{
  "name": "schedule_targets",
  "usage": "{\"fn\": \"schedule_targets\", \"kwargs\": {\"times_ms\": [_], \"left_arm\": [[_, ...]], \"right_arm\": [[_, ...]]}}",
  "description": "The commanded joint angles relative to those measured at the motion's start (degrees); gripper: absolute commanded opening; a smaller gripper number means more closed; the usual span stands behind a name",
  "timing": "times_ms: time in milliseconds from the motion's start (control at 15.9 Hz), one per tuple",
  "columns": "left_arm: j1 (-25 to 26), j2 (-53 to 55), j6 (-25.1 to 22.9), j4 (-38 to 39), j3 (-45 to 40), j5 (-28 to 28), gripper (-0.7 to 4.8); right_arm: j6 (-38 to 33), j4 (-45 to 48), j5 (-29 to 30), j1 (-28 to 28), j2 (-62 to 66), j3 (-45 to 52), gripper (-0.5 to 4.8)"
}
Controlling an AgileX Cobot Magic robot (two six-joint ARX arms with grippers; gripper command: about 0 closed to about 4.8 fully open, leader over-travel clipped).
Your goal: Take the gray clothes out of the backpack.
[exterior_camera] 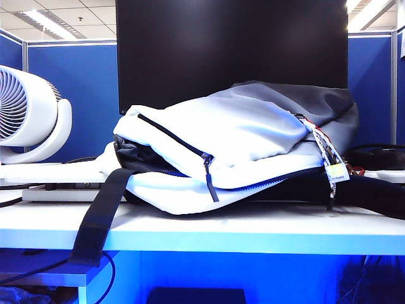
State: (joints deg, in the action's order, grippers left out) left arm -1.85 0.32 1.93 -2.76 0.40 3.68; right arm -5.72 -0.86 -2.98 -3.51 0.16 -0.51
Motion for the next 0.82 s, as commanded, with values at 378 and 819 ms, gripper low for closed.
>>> {"fn": "schedule_targets", "kwargs": {"times_ms": [378, 819], "left_arm": [[0.0, -0.1, 0.3, -0.7, 0.0, 0.2, -0.03], [0.0, -0.1, 12.3, -1.6, 0.0, 7.3, -0.02]], "right_arm": [[-10.5, 9.5, 4.3, 0.0, -0.1, 0.2, -0.05], [-22.7, 29.8, 14.4, -0.1, 13.5, -19.7, 0.0]]}}
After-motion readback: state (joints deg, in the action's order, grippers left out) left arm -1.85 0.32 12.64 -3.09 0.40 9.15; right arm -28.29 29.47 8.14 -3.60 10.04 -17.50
